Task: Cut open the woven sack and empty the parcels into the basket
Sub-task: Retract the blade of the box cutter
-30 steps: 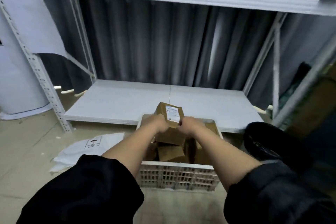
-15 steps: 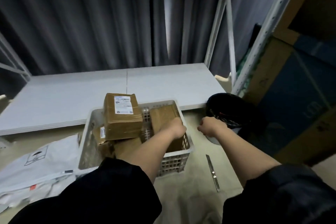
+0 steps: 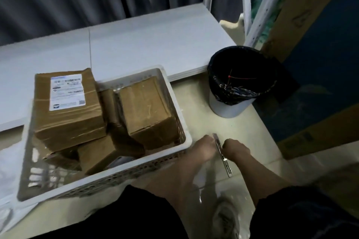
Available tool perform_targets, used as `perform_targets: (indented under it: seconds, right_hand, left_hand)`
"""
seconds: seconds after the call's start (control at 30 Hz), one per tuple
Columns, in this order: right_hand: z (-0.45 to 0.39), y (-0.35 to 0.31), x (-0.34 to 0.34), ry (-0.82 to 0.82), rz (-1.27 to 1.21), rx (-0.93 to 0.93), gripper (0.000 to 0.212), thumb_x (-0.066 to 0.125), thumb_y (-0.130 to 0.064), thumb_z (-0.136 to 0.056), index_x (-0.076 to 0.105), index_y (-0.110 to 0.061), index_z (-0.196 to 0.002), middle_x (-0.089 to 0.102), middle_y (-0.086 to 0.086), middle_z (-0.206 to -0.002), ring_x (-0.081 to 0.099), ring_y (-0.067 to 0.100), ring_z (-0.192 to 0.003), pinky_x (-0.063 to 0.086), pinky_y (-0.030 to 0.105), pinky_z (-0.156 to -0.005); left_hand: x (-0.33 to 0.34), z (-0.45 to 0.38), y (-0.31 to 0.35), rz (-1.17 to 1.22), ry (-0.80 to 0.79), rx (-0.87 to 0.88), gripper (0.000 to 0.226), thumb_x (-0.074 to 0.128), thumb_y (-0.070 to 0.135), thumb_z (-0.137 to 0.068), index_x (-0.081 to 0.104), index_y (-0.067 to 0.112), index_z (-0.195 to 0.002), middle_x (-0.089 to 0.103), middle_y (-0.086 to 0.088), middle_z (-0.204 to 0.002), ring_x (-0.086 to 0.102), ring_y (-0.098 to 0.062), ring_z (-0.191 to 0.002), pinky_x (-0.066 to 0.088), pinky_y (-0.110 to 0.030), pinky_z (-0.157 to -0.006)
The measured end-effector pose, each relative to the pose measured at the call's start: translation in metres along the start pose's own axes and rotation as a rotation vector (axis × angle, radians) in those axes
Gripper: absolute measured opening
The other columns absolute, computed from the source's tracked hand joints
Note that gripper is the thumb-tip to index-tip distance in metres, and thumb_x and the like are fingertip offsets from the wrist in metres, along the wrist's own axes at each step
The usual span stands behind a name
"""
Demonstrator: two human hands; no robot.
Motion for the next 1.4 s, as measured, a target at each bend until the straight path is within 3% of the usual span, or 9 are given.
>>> perform_targets:
  seconds: [0.13, 0.33, 0.57, 0.77, 0.97, 1.07, 1.17, 1.27, 1.4]
  right_hand:
    - [-0.034, 0.013, 0.037, 0.008, -0.059, 0.063, 0.030, 0.041, -0.020, -0.093, 0.059, -0.014, -0.116, 0.061, 0.009, -0.122, 0.059, 0.027, -0.111, 0.044, 0.029, -0.085]
    - [-0.068, 0.029, 0.079, 0.035, -0.210, 0.179, 0.034, 0.044, -0.027, -0.094, 0.049, -0.015, -0.125, 0.051, 0.012, -0.126, 0.052, 0.032, -0.117, 0.043, 0.040, -0.094]
    - [-0.088, 0.031, 0.110, 0.201, -0.233, 0.210, 0.030, 0.045, -0.016, -0.093, 0.046, -0.004, -0.120, 0.051, 0.019, -0.123, 0.050, 0.038, -0.115, 0.045, 0.043, -0.088]
    - [-0.085, 0.026, 0.111, -0.085, -0.496, 0.175, 0.039, 0.062, -0.023, -0.087, 0.056, -0.007, -0.122, 0.065, 0.018, -0.108, 0.064, 0.036, -0.096, 0.055, 0.043, -0.082]
    - [-0.057, 0.004, 0.048, -0.341, -0.889, 0.082, 0.017, 0.060, 0.001, -0.087, 0.058, 0.004, -0.104, 0.059, 0.016, -0.076, 0.059, 0.025, -0.061, 0.055, 0.027, -0.048]
    - [-0.029, -0.007, -0.007, -0.322, -0.915, -0.044, 0.007, 0.056, 0.001, -0.090, 0.058, -0.004, -0.094, 0.060, 0.010, -0.074, 0.059, 0.018, -0.057, 0.055, 0.023, -0.049]
    - [0.006, -0.015, -0.057, -0.359, -0.898, -0.169, 0.005, 0.059, -0.005, -0.091, 0.057, -0.008, -0.087, 0.064, 0.008, -0.074, 0.064, 0.012, -0.053, 0.057, 0.022, -0.054]
    - [0.048, -0.027, -0.098, -0.368, -0.887, -0.250, 0.008, 0.062, -0.012, -0.090, 0.057, -0.015, -0.085, 0.066, 0.000, -0.069, 0.062, 0.003, -0.048, 0.054, 0.017, -0.051]
    - [0.105, -0.057, -0.139, -0.366, -0.946, -0.444, 0.014, 0.066, -0.015, -0.088, 0.057, -0.018, -0.078, 0.068, -0.004, -0.066, 0.059, 0.001, -0.051, 0.050, 0.015, -0.052]
  left_hand:
    - [0.022, -0.037, -0.027, 0.014, -0.015, -0.083, 0.042, 0.045, 0.008, -0.096, 0.041, 0.006, -0.138, 0.048, -0.015, -0.140, 0.048, -0.028, -0.128, 0.040, -0.027, -0.100]
    - [0.043, -0.066, -0.066, 0.057, -0.114, -0.162, 0.043, 0.048, 0.006, -0.095, 0.039, 0.001, -0.136, 0.053, -0.029, -0.128, 0.053, -0.040, -0.118, 0.042, -0.024, -0.078]
    - [0.041, -0.081, -0.077, 0.077, -0.053, -0.181, 0.042, 0.043, 0.007, -0.097, 0.039, 0.004, -0.139, 0.041, -0.011, -0.145, 0.044, -0.026, -0.131, 0.026, -0.003, -0.058]
    - [0.038, -0.076, -0.073, 0.081, -0.041, -0.197, 0.042, 0.044, 0.009, -0.097, 0.040, 0.005, -0.139, 0.044, -0.013, -0.144, 0.045, -0.027, -0.130, 0.030, -0.007, -0.061]
    - [0.028, -0.047, -0.046, 0.051, -0.116, -0.141, 0.035, 0.045, 0.011, -0.095, 0.055, -0.004, -0.125, 0.057, -0.024, -0.125, 0.056, -0.034, -0.115, 0.041, -0.027, -0.083]
    - [0.026, -0.023, -0.021, 0.080, -0.088, -0.036, 0.031, 0.051, 0.022, -0.091, 0.063, 0.004, -0.113, 0.065, -0.022, -0.105, 0.061, -0.029, -0.093, 0.048, -0.032, -0.080]
    - [0.020, -0.013, -0.001, 0.069, 0.015, 0.056, 0.039, 0.053, 0.033, -0.086, 0.055, 0.020, -0.124, 0.063, -0.012, -0.115, 0.059, -0.032, -0.109, 0.048, -0.034, -0.089]
    - [-0.010, 0.031, 0.029, 0.230, 0.013, 0.099, 0.048, 0.050, 0.030, -0.082, 0.048, 0.010, -0.125, 0.063, -0.008, -0.102, 0.065, -0.026, -0.090, 0.054, -0.036, -0.079]
    - [-0.053, 0.094, 0.047, 0.496, -0.054, 0.061, 0.012, 0.040, 0.026, -0.099, 0.043, 0.017, -0.106, 0.060, -0.005, -0.074, 0.062, -0.011, -0.052, 0.052, -0.021, -0.047]
Point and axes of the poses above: each hand's wrist, its own z-axis away from the middle knuckle, its own x-axis out of the palm, y = z × x, the point moved 2 cm from there along -z, towards the middle knuckle
